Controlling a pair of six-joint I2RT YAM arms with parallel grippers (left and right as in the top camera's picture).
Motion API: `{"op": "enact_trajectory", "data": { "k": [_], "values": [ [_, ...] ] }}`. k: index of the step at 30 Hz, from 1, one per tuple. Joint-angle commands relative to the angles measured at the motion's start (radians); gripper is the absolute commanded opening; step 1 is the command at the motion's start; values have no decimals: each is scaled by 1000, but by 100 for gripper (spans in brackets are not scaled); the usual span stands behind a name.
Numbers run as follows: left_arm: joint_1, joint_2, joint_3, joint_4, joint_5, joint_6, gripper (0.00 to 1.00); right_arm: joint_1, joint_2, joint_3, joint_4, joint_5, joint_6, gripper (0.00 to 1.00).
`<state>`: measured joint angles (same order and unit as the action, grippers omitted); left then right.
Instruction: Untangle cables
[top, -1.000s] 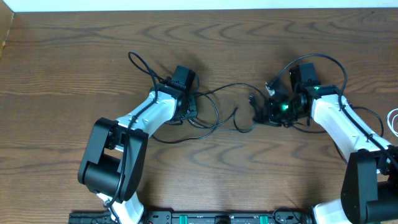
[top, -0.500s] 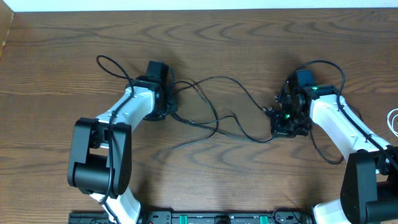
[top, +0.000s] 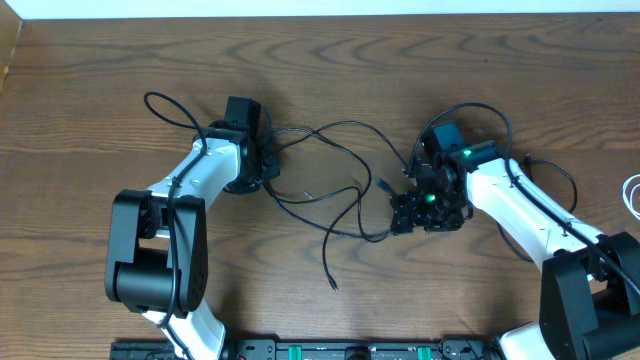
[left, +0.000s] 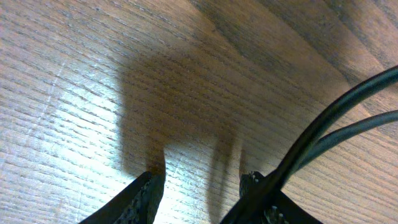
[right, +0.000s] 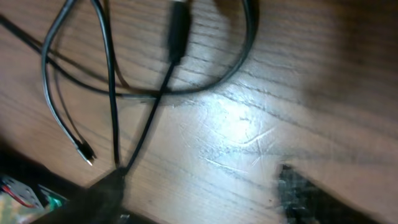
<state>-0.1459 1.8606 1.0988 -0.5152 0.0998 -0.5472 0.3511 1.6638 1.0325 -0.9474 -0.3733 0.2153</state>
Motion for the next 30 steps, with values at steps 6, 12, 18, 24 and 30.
{"op": "enact_trajectory", "data": {
  "k": [6,12,18,24,30],
  "values": [
    [8,-15,-13,-3,-3,-7,52,4,-22,-1,208,-31,-3,85],
    [19,-208,25,-2,-3,-4,67,4,-22,-1,361,-179,-16,82],
    [19,-382,25,-22,-3,-5,68,33,-22,-1,488,-229,-66,84],
    [19,-388,23,-91,-4,-5,68,130,-22,-1,575,-218,-131,85],
    [19,-383,22,-117,-3,-5,68,248,-18,-1,551,-37,-337,82]
  ]
}}
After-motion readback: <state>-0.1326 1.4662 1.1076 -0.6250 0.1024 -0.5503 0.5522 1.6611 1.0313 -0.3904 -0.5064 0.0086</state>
